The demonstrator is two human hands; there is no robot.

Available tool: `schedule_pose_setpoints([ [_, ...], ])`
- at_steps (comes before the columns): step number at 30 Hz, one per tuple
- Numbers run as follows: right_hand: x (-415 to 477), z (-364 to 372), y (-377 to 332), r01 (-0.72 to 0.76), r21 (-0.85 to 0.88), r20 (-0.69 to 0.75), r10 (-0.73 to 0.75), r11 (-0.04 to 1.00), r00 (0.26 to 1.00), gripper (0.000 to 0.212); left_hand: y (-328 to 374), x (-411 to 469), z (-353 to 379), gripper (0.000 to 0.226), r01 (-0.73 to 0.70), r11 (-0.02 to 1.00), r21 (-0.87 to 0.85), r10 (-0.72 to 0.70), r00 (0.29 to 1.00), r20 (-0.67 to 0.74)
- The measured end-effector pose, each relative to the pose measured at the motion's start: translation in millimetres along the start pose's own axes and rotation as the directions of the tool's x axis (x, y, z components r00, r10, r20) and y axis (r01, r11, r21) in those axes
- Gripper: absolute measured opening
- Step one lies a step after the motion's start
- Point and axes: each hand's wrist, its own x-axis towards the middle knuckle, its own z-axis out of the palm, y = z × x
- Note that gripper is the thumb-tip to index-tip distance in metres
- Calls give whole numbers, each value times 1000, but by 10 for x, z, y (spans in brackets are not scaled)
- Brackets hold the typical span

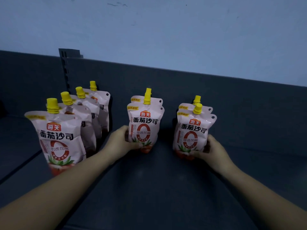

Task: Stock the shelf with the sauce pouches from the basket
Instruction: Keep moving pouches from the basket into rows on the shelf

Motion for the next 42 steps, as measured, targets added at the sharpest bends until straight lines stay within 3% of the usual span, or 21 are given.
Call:
schedule_pose_setpoints([
  [10,-38,53,-18,-35,-95,-70,28,995,997,49,-94,101,2,43,24,1000,3,-24,1000,-6],
  [13,-121,72,-44,-29,-83,-239,9,996,971,49,-81,92,-6,37,70,989,-130,-66,997,30],
  [16,-262,117,-130,121,-127,-439,-165,985,883,36,-5,62,-11,29,91,956,-279,-73,995,74],
  [19,-367,273,-230,293,-236,-273,-353,927,895,35,38,62,-28,28,73,955,-287,-53,996,78],
  [22,-412,491,-351,349,-384,42,-361,855,932,16,60,32,-44,20,41,968,-246,-35,999,28],
  [23,-410,557,-384,342,-398,129,-317,851,940,18,63,13,-48,18,34,971,-237,-31,999,13],
  [25,-373,685,-385,291,-385,199,-229,876,953,51,77,-45,-66,15,26,965,-260,-28,1000,-2],
  [28,-337,855,-452,231,-278,130,-202,932,971,97,175,-135,-119,11,45,917,-395,-36,999,31],
  [30,-311,938,-516,281,-150,71,-274,948,959,109,282,-210,-157,8,21,896,-444,-1,999,44],
  [32,-288,991,-581,391,-36,29,-390,920,920,105,380,-277,-187,5,-26,907,-420,50,998,47],
  [35,-277,1013,-628,496,4,8,-496,868,868,94,489,-357,-216,24,-85,903,-421,114,992,45],
  [38,-284,1006,-678,468,126,-28,-469,875,883,84,478,-396,-243,61,-134,897,-421,201,972,119],
  [40,-282,989,-755,428,222,-19,-435,876,900,83,460,-424,-229,85,-227,916,-332,313,921,233],
  [42,-259,945,-817,413,249,10,-428,876,904,83,432,-417,-225,100,-311,918,-246,371,893,256],
])
